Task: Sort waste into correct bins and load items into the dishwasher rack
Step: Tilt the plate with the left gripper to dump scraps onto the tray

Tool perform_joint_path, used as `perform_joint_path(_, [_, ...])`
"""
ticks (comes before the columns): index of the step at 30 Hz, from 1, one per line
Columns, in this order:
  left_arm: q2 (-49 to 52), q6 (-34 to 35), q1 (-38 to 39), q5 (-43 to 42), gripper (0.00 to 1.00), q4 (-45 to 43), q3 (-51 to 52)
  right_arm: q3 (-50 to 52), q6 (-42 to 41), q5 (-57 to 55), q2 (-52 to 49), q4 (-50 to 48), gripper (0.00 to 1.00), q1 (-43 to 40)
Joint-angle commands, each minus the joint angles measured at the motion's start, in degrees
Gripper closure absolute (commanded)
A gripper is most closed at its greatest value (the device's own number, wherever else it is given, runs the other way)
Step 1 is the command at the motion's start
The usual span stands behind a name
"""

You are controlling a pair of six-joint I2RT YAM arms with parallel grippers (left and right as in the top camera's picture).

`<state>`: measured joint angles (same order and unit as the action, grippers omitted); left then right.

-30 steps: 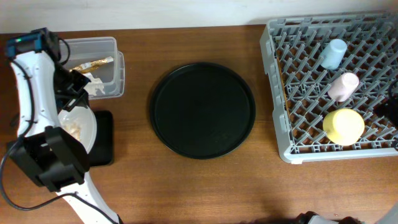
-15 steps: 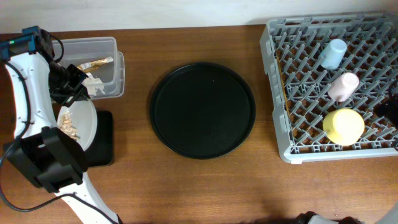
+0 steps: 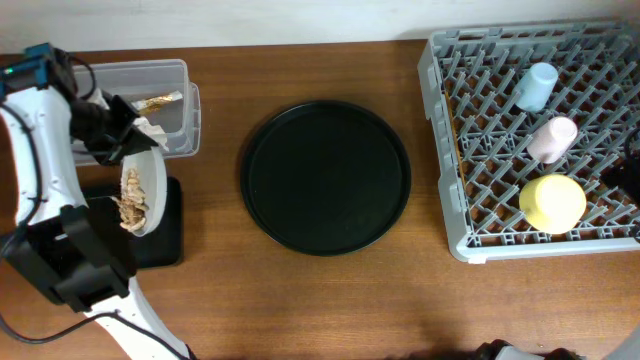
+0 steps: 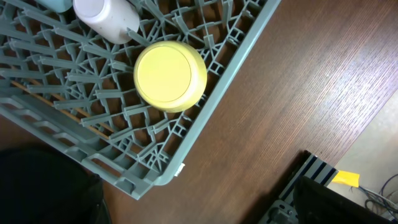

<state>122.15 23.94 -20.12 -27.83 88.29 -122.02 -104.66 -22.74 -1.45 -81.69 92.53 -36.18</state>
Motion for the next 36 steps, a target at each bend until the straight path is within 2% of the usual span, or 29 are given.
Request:
perform_joint_path(1, [-1.51,-4.5,-3.89,-9.14,0.99,1.33,-0.76,0.31,-0.68,-0.68,0.52,-0.17,0.02,-0.22])
perform_joint_path(11, [-1.51,-15.5,-11.23,-22.86,0.99,7.04,-0.74,0.31,-0.68,-0.68,0.52,-0.17,0.02,-0.22])
perform_joint_path(22, [-1.51,-22.1,-18.67,-30.36,0.99,8.46,0.83,0.31,-0.68,-0.68,0.52,-0.17,0.02,-0.22])
perform_joint_path(25, [-1.51,-29.0,-21.44,-37.55,0.99,8.35,3.52,0.31,-0.68,-0.68,0.52,-0.17,0.02,-0.22])
perform_joint_path(31, [-1.51,-30.53,-26.12,-40.65,0.99,8.13,10.69,0.31,-0.68,-0.68,0.52,-0.17,0.02,-0.22])
perform_joint_path(34, [-1.53,-36.57,-28.57,-49.33,0.99,8.46,15.76,0.31,-0.68,-0.68,0.52,-0.17,0.02,-0.22])
perform_joint_path(36, [-1.53,-36.89,-29.44,-50.42,0.99,8.46,17.79,0.31,-0.68,-0.68,0.52,-0.17,0.02,-0.22])
